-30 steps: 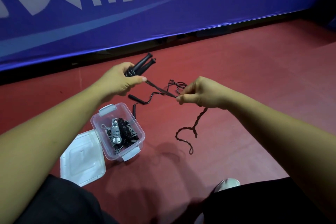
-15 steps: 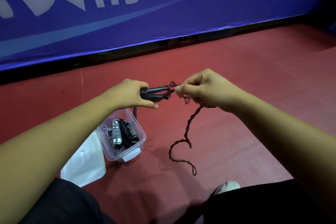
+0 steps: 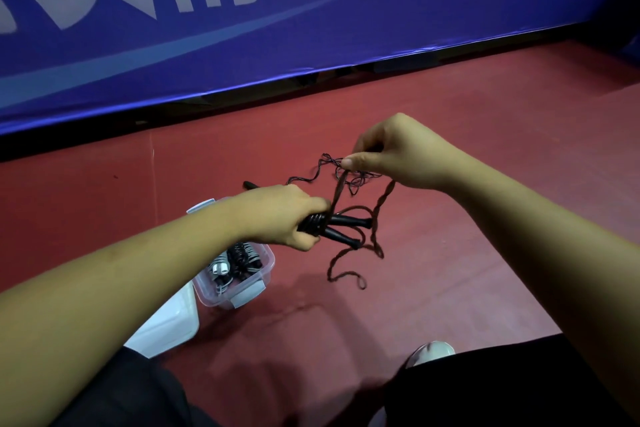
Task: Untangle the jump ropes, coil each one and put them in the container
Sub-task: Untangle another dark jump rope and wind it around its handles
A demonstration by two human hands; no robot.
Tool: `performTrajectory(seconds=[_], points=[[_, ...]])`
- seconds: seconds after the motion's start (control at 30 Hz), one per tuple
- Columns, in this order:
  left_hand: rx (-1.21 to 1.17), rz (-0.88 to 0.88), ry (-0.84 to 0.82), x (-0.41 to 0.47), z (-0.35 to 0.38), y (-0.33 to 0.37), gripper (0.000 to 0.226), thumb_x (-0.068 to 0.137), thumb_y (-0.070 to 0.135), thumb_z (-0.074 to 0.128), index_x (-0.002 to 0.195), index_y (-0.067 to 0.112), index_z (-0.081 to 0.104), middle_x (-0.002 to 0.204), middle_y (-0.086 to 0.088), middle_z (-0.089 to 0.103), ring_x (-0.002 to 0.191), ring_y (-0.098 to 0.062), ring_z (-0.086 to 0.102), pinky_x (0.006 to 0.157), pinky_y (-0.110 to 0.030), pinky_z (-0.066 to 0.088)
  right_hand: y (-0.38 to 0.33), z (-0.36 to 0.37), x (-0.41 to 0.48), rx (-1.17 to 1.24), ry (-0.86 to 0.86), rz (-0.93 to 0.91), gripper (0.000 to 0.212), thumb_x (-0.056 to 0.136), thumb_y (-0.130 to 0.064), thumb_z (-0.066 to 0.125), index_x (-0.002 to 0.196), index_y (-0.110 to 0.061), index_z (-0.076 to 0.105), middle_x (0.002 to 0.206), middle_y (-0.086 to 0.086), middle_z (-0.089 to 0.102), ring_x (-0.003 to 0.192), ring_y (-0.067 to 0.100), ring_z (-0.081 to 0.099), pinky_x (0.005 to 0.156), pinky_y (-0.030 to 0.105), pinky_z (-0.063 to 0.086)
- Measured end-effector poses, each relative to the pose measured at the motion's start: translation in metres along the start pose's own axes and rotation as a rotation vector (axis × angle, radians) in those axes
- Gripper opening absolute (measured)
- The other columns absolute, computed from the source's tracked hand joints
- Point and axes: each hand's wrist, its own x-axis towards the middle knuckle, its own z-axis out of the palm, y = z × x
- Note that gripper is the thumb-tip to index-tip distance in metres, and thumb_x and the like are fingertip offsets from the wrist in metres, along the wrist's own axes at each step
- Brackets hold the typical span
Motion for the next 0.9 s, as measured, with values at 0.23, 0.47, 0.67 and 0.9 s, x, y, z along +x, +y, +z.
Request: performTrajectory(seconds=[0.23, 0.47, 0.67, 0.9], points=[[-0.251, 0.067, 0.005, -0.011, -0.016, 0.011, 0.018, 0.079, 0.019, 0.070, 0.080, 0.020, 0.052, 0.059, 0.006, 0.051, 0.054, -0.010, 0.047, 0.052, -0.023, 0.036, 0.016, 0.001, 0.004, -0.028, -0.008, 0.006, 0.019, 0.085, -0.038, 0.076, 0.087, -0.019, 0.078, 0.079, -0.005, 0.073, 0.072, 0.007, 0.066, 0.064, 0.026, 0.051], [-1.185, -0.052, 0.155, -0.012, -0.019, 0.027, 0.031, 0.083, 0.004, 0.066, 0.111, 0.004, 0.051, 0.076, -0.015, 0.071, 0.060, -0.028, 0.065, 0.056, -0.029, 0.053, 0.028, 0.012, 0.002, 0.261, 0.018, 0.135, 0.014, 0.092, -0.021, 0.069, 0.081, -0.013, 0.074, 0.050, -0.004, 0.050, 0.043, 0.008, 0.035, 0.043, 0.022, 0.028], [-1.779, -0.215, 0.293, -0.009, -0.032, 0.033, 0.034, 0.091, 0.015, 0.052, 0.124, 0.015, 0.054, 0.081, -0.022, 0.070, 0.071, -0.030, 0.073, 0.057, -0.028, 0.059, 0.026, 0.023, 0.000, 0.433, -0.133, 0.247, 0.031, 0.096, -0.039, 0.061, 0.076, -0.018, 0.074, 0.047, -0.007, 0.039, 0.040, 0.008, 0.033, 0.041, 0.019, 0.028], [-1.941, -0.446, 0.360, -0.008, -0.041, 0.009, 0.011, 0.089, 0.017, 0.055, 0.090, 0.006, 0.053, 0.069, -0.010, 0.055, 0.056, -0.016, 0.055, 0.042, -0.019, 0.050, 0.015, 0.015, -0.001, 0.455, -0.276, 0.292, 0.026, 0.099, -0.027, 0.060, 0.098, -0.004, 0.074, 0.060, -0.001, 0.044, 0.045, 0.011, 0.040, 0.041, 0.019, 0.032]])
